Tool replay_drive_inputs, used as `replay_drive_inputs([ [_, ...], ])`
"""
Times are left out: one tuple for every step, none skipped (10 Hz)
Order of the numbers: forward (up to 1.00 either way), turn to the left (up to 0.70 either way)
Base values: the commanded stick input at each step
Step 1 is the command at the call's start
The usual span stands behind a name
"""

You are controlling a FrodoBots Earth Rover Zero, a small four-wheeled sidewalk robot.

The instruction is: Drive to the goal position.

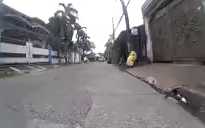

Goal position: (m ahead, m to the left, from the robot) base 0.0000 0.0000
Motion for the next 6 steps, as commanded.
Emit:
replay_drive_inputs([
  [0.00, 0.44],
  [0.00, 0.00],
  [0.00, 0.00],
  [0.00, 0.00],
  [0.00, 0.00],
  [0.00, 0.00],
])
